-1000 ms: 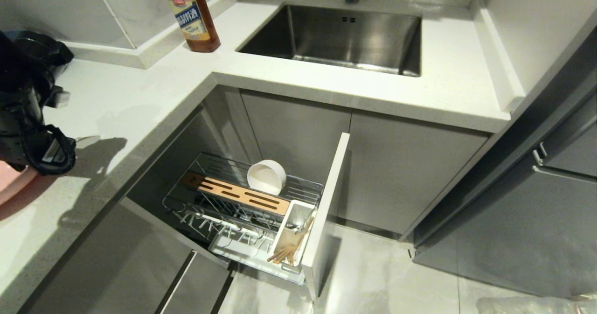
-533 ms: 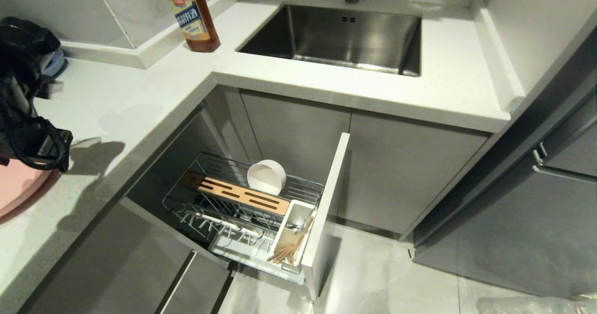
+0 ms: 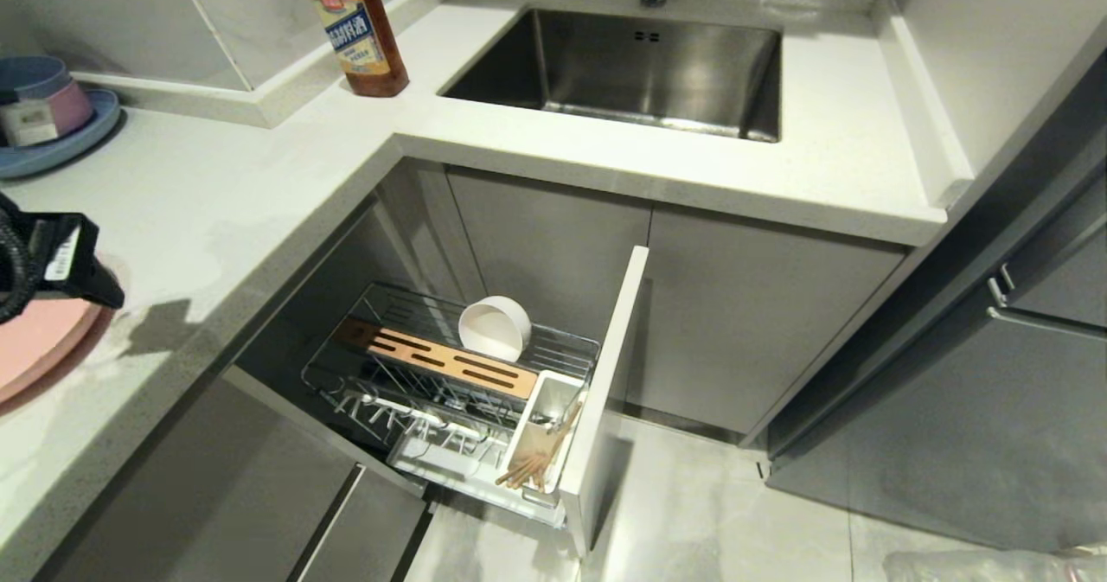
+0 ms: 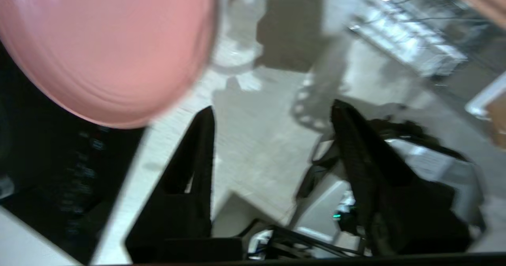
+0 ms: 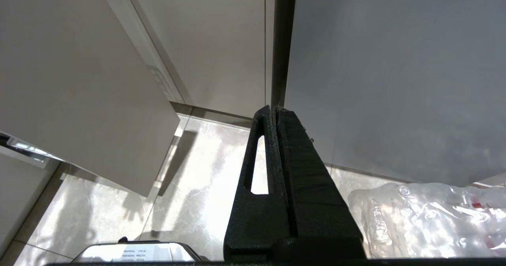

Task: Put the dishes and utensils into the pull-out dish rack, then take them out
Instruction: Take the bowl out of the cupboard

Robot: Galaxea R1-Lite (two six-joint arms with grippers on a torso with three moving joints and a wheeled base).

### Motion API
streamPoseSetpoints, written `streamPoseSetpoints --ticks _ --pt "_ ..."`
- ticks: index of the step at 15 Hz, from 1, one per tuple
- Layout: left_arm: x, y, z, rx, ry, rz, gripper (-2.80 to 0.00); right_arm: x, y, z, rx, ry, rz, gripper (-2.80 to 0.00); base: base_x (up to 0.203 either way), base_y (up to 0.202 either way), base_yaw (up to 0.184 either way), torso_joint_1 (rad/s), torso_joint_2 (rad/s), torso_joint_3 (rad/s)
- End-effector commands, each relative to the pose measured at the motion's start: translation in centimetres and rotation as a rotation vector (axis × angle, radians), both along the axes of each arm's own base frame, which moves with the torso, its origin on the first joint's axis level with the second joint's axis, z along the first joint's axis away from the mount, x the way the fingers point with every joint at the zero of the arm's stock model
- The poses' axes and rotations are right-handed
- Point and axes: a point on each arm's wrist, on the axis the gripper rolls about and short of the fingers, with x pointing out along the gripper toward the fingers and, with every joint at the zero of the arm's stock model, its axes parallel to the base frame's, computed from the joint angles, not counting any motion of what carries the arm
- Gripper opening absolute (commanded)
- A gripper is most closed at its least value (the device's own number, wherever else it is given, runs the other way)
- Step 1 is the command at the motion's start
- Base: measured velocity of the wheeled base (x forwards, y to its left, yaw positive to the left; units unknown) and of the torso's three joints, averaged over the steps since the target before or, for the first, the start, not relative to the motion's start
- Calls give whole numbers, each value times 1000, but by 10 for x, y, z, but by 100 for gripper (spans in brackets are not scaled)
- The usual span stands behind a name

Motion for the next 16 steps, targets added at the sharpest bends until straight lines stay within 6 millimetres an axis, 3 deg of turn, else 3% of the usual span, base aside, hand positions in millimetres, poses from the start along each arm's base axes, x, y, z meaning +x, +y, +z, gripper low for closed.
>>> streamPoseSetpoints --ticks 1,4,7,13,16 --pt "-37 -13 11 -50 -86 -39 -280 0 0 -1 0 3 0 -280 0 0 0 0 0 0" --pt "-93 -22 10 -80 -17 -141 -280 0 0 -1 0 2 0 -280 0 0 0 0 0 0" --pt "-111 -24 0 -104 -20 -215 -280 0 0 -1 0 3 0 -280 0 0 0 0 0 0" --pt "-78 -76 -15 -572 -325 -191 -280 0 0 -1 0 2 0 -280 0 0 0 0 0 0" --pt "-46 -105 -46 -650 -297 -98 -280 0 0 -1 0 4 0 -280 0 0 0 0 0 0"
